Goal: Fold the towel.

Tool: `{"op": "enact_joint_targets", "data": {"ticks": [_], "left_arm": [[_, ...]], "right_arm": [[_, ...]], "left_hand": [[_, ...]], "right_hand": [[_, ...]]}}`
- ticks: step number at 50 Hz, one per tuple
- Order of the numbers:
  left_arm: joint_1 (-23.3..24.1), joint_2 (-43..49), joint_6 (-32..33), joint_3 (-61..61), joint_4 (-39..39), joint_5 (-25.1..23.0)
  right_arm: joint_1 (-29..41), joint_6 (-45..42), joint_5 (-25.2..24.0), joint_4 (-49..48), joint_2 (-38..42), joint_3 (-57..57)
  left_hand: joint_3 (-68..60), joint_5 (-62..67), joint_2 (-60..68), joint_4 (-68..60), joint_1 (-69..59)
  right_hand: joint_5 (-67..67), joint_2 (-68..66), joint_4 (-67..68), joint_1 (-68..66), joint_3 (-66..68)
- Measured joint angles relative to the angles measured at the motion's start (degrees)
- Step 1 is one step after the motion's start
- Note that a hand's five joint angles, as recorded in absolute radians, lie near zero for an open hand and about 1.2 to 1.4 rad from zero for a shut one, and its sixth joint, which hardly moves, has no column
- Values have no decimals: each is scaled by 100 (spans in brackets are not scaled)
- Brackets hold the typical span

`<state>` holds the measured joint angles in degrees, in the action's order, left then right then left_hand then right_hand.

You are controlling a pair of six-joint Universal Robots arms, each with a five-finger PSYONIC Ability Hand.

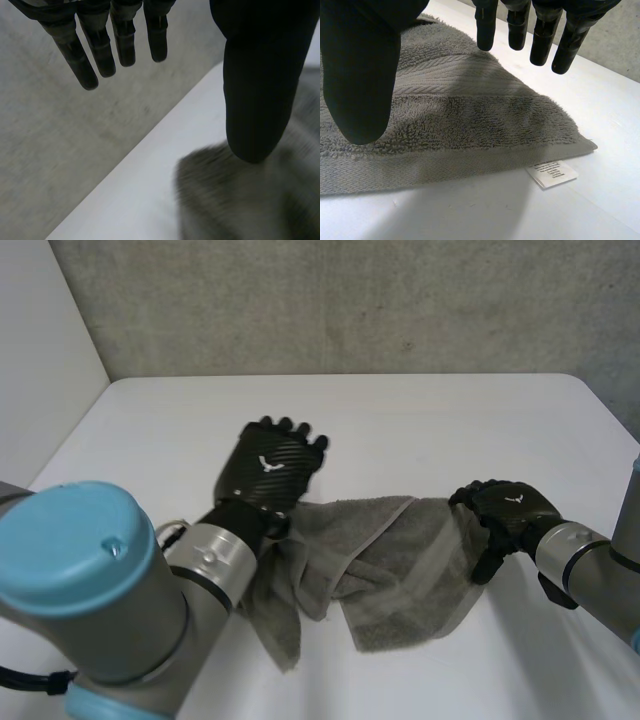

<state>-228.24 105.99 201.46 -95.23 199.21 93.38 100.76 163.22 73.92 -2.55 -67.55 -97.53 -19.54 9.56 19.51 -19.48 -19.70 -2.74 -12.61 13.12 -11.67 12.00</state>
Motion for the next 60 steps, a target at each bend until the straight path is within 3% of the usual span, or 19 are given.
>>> {"op": "enact_joint_targets", "data": {"ticks": [8,18,34,38,40,42,44,45,47,60], "left_arm": [[613,387,-750,154,-215,378],[953,1281,-1087,722,-415,1013],[1040,2479,-1771,1943,-760,1301],[1037,2623,-1864,2059,-861,1286],[1032,2713,-1905,2132,-914,1275],[1020,2737,-1921,2159,-927,1279],[1005,2730,-1927,2163,-925,1286],[993,2711,-1929,2160,-920,1296],[959,2601,-1930,2134,-900,1328],[487,979,-1820,1239,-912,1303]], "right_arm": [[-2,-16,4,0,-28,-57],[5,-18,8,-2,-56,-96],[21,-36,15,-123,-56,-211],[26,-39,19,-148,-53,-219],[26,-48,22,-164,-50,-220],[23,-64,26,-170,-49,-219],[20,-81,33,-172,-49,-218],[15,-103,44,-174,-48,-217],[3,-155,88,-176,-48,-210],[-16,-237,162,-140,-80,-36]], "left_hand": [[-527,524,524,-531,-503],[-585,592,585,-596,-553],[-617,620,619,-628,-591],[-850,825,849,-860,-825],[-1506,1499,1601,-1516,-1602],[-2960,2867,2978,-2900,-3040],[-2960,2867,2978,-2900,-3040],[-3936,3934,3953,-3957,-3958],[-4641,4579,4665,-4647,-4483],[-4987,4922,5013,-5005,-4737]], "right_hand": [[0,0,0,0,0],[0,0,0,0,0],[0,0,0,0,0],[0,0,0,0,0],[0,0,0,0,0],[0,0,0,0,0],[0,0,0,0,0],[0,0,0,0,0],[0,0,0,0,0],[0,0,0,0,0]]}}
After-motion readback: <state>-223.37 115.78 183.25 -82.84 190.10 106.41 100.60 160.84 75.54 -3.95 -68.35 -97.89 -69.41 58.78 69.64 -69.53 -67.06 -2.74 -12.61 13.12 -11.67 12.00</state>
